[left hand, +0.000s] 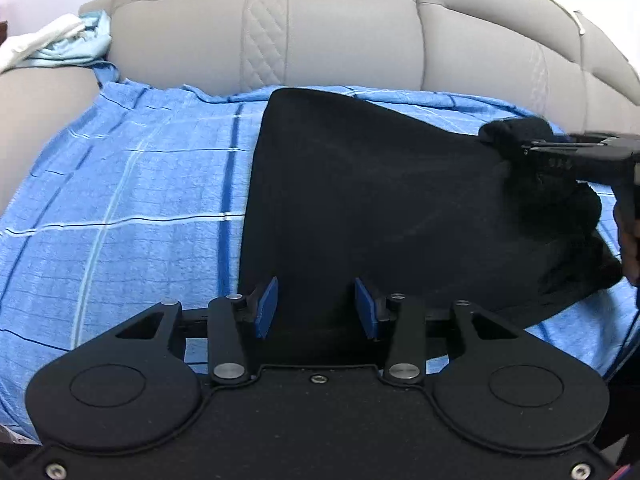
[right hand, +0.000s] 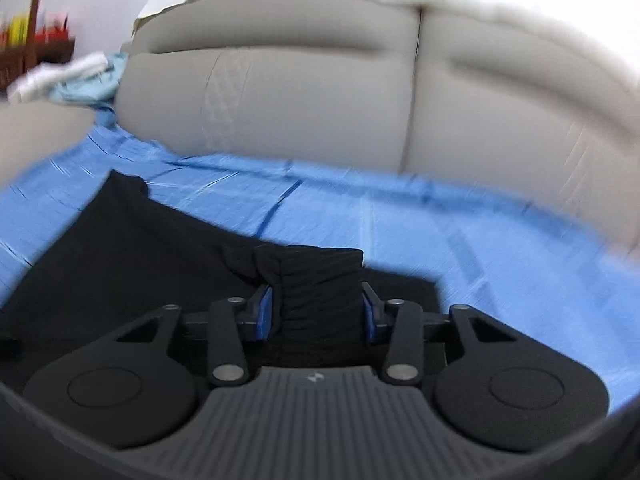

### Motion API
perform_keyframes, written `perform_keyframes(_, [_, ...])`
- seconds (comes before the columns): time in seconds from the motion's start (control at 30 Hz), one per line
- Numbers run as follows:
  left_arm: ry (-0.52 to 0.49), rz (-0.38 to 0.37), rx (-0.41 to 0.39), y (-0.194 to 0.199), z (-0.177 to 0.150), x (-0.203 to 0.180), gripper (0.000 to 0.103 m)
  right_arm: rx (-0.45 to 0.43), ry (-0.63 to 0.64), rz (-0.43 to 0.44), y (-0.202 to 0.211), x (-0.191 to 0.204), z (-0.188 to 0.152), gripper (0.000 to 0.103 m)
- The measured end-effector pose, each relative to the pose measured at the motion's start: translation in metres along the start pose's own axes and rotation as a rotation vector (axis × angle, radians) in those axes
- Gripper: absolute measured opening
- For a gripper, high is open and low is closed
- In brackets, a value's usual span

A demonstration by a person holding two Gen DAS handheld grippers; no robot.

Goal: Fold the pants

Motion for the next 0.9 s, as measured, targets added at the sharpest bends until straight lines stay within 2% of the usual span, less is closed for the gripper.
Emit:
perform_keyframes(0.07, [-0.011, 0.001, 0.003, -0.001, 0.0, -0.005, 0.04, -0.042, 0.103, -0.083, 0.004, 0.009, -0.004, 0.047])
perform_keyframes(0.1, [-0.02, 0.01, 0.007, -0.001, 0.002, -0.007, 0.04, -0.017, 0.136, -0.1, -0.004, 0.011, -0.007, 0.052])
perform_keyframes(0.13, [-0.025, 0.013, 0.013, 0.0, 0.004, -0.008, 0.04, 0.02, 0.129, -0.11, -0.013, 0.009, -0.01, 0.065])
perform_keyframes(0.2, [-0.02, -0.006, 0.008, 0.004, 0.014, -0.005, 0.04, 0.024, 0.032, -0.1, -0.016, -0.002, -0.006, 0.071])
perform_keyframes(0.27, [-0.005, -0.024, -0.032, 0.01, 0.028, 0.002, 0.044, -0.005, -0.06, -0.089, -0.01, -0.015, 0.002, 0.075])
perform_keyframes(0.37, [0.011, -0.037, -0.089, 0.008, 0.059, 0.014, 0.046, -0.003, -0.073, -0.12, -0.008, -0.028, 0.007, 0.074])
perform_keyframes(0.47, [-0.013, 0.002, -0.119, -0.007, 0.083, 0.017, 0.046, 0.042, -0.073, -0.138, -0.016, -0.032, 0.006, 0.053])
perform_keyframes(0.5, [-0.024, 0.013, -0.122, -0.015, 0.09, 0.017, 0.046, 0.033, -0.07, -0.161, -0.012, -0.03, 0.004, 0.05])
perform_keyframes(0.53, [-0.032, 0.009, -0.118, -0.023, 0.095, 0.016, 0.046, 0.015, -0.057, -0.196, -0.008, -0.028, 0.004, 0.05])
perform_keyframes(0.6, [-0.029, 0.001, -0.105, -0.041, 0.104, 0.015, 0.046, -0.025, -0.042, -0.25, -0.007, -0.027, 0.004, 0.064])
perform_keyframes(0.63, [-0.031, 0.002, -0.09, -0.051, 0.107, 0.014, 0.046, -0.026, -0.05, -0.246, -0.009, -0.031, 0.003, 0.068])
perform_keyframes(0.7, [-0.038, 0.017, -0.069, -0.068, 0.109, 0.012, 0.047, -0.008, -0.09, -0.19, -0.01, -0.043, 0.001, 0.085])
perform_keyframes(0.8, [-0.024, 0.041, -0.036, -0.091, 0.111, 0.017, 0.052, 0.049, -0.167, -0.095, -0.013, -0.065, -0.003, 0.093])
perform_keyframes(0.9, [0.04, 0.013, 0.005, -0.106, 0.113, 0.029, 0.054, 0.094, -0.306, 0.021, -0.014, -0.095, -0.014, 0.103])
Point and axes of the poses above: each gripper's, at about its wrist camera, not at the fingertips, and y roughly against the way its jaws point, x to its left, z to its top, the point moved 1 cm from there along -y, roughly the way its jaws point, and after that the axes turned 2 degrees about -z, right-handed, at the moved point
